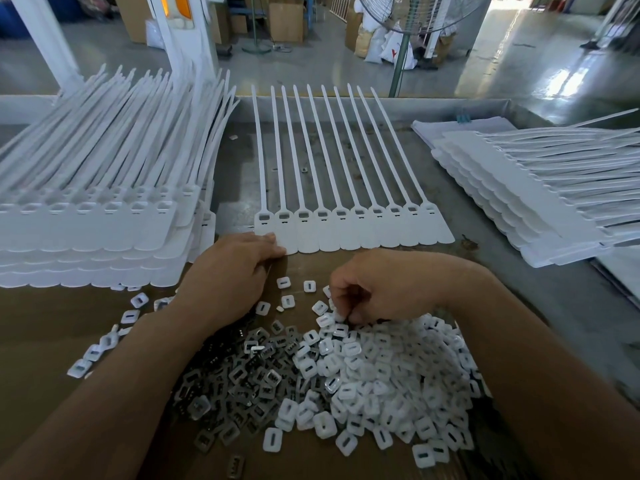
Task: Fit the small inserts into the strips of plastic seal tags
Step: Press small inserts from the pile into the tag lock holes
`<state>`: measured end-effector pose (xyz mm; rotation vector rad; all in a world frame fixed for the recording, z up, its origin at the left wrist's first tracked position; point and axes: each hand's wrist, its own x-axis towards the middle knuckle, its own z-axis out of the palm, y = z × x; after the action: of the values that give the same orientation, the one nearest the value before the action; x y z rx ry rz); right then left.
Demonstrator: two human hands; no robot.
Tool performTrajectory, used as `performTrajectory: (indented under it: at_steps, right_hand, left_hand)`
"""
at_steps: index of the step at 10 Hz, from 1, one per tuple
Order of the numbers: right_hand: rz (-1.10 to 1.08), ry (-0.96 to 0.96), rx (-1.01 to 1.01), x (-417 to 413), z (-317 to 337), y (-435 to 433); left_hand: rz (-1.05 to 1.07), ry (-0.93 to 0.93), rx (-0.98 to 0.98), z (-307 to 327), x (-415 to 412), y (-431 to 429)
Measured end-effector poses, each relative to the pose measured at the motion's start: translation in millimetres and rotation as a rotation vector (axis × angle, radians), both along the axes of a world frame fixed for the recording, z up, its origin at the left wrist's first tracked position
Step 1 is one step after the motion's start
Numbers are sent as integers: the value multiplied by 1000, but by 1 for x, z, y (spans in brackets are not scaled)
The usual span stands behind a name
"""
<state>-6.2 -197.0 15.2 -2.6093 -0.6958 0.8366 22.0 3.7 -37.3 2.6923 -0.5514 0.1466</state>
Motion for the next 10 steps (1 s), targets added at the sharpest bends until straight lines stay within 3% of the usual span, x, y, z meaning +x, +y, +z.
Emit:
performTrajectory:
  at_steps: [3,6,10]
  right_hand:
    - [-188,-138,255,9,12,-22]
    - [-913,-569,495,48,-26,-77]
    - [-1111,-654,468,69,-54,-99]
  left_hand:
    - [-1,4,7,1,-1,-1]
    - [3,-3,-5,0,0,-2]
    - [-3,-21,-14,-1,-3,0]
